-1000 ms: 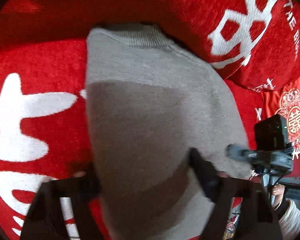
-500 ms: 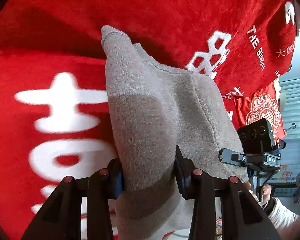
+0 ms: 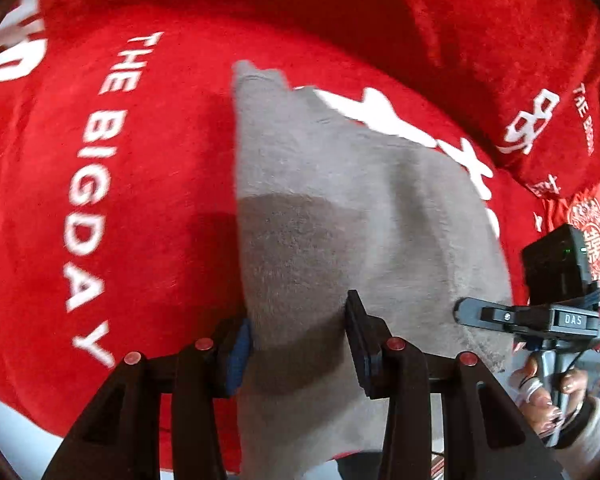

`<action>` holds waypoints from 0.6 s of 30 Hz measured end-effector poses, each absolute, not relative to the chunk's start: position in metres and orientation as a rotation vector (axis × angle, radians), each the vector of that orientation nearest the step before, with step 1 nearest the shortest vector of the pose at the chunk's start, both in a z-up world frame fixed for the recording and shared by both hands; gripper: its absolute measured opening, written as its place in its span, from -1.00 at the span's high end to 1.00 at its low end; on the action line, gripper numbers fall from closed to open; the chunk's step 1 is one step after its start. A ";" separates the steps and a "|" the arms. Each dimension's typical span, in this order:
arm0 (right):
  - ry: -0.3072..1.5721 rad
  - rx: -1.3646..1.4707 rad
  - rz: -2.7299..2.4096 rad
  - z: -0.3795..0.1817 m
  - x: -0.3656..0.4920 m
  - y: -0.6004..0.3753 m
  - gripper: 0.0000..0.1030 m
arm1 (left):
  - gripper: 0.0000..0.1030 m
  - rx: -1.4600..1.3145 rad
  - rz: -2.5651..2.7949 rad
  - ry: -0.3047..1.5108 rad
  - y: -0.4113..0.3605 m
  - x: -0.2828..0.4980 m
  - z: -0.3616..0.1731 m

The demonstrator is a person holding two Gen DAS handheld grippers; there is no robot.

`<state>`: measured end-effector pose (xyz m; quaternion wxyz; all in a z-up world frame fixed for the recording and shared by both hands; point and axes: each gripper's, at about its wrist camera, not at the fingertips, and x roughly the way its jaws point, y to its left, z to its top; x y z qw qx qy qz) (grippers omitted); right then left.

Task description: Fold small clothes

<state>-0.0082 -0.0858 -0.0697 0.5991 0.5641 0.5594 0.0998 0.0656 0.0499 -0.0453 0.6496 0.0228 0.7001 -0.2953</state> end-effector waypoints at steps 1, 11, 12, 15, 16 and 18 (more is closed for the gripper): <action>1.322 1.262 0.206 -0.065 -0.006 -0.085 0.20 | 0.16 0.043 -0.661 1.573 0.058 0.066 -0.041; 1.496 0.790 -0.192 -0.053 -0.002 -0.087 0.39 | 0.15 0.205 -0.550 1.504 0.069 0.068 -0.048; 1.499 0.747 -0.211 -0.049 0.003 -0.081 0.39 | 0.15 0.222 -0.547 1.499 0.069 0.067 -0.050; 1.507 0.626 -0.267 -0.039 0.008 -0.065 0.39 | 0.15 0.261 -0.540 1.482 0.065 0.064 -0.047; 1.509 0.618 -0.280 -0.037 0.008 -0.063 0.39 | 0.15 0.270 -0.540 1.480 0.064 0.063 -0.045; 1.513 0.641 -0.292 -0.034 0.006 -0.057 0.39 | 0.15 0.295 -0.548 1.471 0.063 0.061 -0.041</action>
